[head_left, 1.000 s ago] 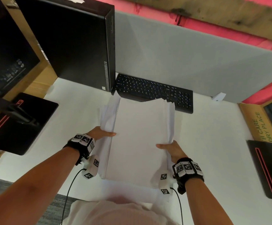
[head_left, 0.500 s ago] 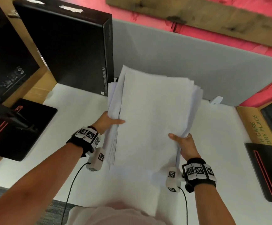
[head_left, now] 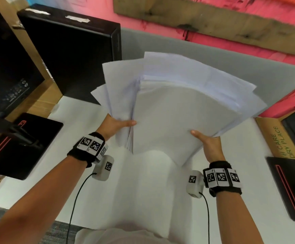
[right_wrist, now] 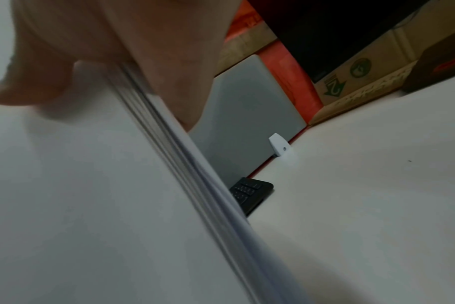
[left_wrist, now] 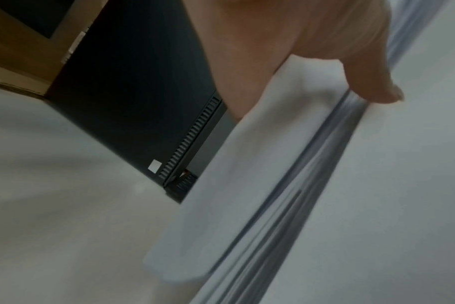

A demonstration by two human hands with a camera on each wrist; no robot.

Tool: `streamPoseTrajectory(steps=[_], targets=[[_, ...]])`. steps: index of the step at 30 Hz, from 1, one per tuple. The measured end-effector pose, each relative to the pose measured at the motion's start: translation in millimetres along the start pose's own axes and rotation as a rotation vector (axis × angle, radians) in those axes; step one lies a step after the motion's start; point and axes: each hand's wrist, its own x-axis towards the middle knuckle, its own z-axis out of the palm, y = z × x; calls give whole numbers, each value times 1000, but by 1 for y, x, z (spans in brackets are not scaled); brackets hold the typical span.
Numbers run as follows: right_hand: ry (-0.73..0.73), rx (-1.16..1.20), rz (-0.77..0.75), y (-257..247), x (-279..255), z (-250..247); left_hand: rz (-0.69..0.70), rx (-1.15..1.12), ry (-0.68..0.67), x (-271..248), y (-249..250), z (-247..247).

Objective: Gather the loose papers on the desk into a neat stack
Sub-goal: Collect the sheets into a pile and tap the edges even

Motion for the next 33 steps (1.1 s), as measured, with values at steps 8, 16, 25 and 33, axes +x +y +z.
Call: streamPoseTrajectory(steps=[8, 16, 25, 33], targets=[[-128, -10, 15, -13, 8, 10, -22, 1, -71, 9, 21, 19], [-113, -61, 40, -9, 8, 7, -58, 6, 23, 17, 20, 26], [-156, -22, 57, -8, 10, -1, -79, 8, -108, 5, 18, 15], [11, 44, 216, -24, -1, -10, -133, 53, 2, -36, 74, 46]])
